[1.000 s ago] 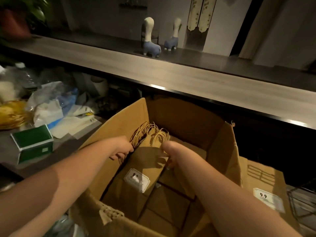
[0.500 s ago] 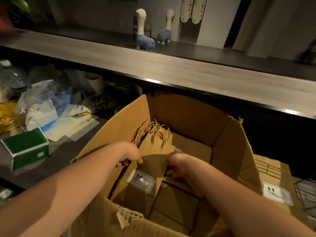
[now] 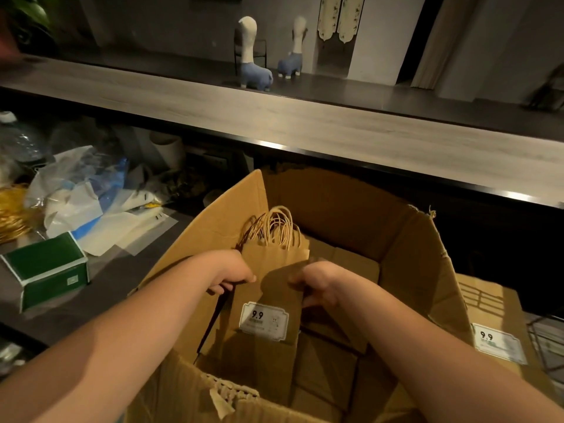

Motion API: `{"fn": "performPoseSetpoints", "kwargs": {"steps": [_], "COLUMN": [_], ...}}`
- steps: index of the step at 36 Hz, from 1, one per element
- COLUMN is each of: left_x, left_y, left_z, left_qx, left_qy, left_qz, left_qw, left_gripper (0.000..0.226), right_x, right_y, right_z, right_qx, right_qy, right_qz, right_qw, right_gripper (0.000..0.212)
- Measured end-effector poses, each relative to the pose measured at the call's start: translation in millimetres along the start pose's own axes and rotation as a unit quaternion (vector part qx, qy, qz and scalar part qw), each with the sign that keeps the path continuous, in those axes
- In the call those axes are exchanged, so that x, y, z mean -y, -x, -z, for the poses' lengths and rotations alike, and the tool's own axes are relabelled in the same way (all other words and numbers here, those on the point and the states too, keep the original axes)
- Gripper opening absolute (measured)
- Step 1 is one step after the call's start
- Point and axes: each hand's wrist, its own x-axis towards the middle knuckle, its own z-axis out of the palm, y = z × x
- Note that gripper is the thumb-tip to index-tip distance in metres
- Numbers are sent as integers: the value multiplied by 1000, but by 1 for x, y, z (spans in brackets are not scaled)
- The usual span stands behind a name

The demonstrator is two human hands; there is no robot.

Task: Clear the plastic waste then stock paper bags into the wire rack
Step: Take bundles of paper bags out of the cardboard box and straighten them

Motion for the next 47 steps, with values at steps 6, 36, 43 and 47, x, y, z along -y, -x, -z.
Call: {"fn": "performPoseSetpoints", "kwargs": {"steps": [6, 36, 43, 47], "left_x": [-10, -18, -18, -18], "left_y": [20, 36, 37, 37], "left_z": [9, 15, 16, 16], "left_qx": [-15, -257, -259, -255], "left_qy": [211, 155, 151, 153], "left_qz": [-158, -243, -242, -245], "left_qw": [965, 922, 923, 923], "left_gripper": [33, 10, 8, 8], "right_x": [14, -24, -23, -19], "right_y": [4, -39, -29, -21], "right_z": [26, 6, 7, 3], "right_qx": [63, -38, -14, 29], "right_qy": [-219, 3, -57, -94], "right_qz": [98, -4, 46, 74], "right_qw": [969, 999, 997, 992], "right_gripper": [32, 30, 36, 33]}}
